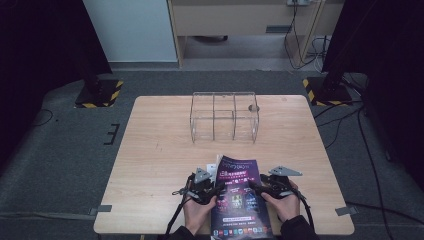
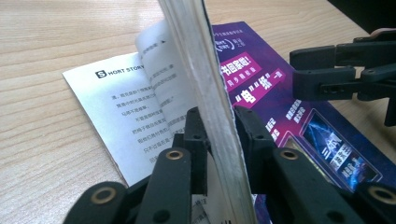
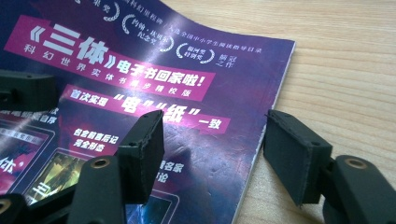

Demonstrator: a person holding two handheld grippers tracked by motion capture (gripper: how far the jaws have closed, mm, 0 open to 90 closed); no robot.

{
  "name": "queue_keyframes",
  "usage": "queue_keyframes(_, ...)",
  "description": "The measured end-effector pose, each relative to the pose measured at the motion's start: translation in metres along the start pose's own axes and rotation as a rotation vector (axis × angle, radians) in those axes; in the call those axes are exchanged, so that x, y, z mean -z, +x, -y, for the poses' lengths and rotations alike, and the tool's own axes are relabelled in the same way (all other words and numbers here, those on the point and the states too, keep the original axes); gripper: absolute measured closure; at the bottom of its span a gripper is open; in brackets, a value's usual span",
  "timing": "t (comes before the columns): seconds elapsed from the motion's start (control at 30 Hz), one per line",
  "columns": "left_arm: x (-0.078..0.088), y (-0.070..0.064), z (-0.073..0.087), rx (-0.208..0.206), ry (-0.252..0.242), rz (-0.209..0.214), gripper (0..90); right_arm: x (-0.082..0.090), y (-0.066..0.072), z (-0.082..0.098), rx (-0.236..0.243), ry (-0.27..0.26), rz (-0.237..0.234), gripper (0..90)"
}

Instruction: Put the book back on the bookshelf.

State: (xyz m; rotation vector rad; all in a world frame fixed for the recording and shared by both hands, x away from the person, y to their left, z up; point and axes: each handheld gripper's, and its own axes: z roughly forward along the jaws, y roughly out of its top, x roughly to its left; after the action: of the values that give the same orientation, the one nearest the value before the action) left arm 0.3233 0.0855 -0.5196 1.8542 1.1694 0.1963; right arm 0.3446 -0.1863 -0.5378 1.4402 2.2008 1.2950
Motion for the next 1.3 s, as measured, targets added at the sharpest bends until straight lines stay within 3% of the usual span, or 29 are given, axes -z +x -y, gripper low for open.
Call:
queue_keyframes(0.27, 0.004, -0.003, -0.004, 0.006, -0.048, 0.04, 82.4, 0.006, -0.005, -0.003, 0.001, -0.009, -0.013, 32.0)
queue_keyframes(0.77, 0.013, -0.007, -0.01, 0.007, -0.101, 0.094, 83.3, 0.016, -0.01, -0.01, 0.018, -0.041, -0.025, 28.9)
queue_keyframes(1.07, 0.022, -0.011, -0.016, -0.005, -0.142, 0.113, 83.4, 0.018, -0.011, -0.013, 0.059, -0.029, -0.013, 27.8)
queue_keyframes(1.3, 0.028, -0.014, -0.02, -0.012, -0.17, 0.129, 83.4, 0.021, -0.012, -0.015, 0.03, -0.038, -0.044, 28.6)
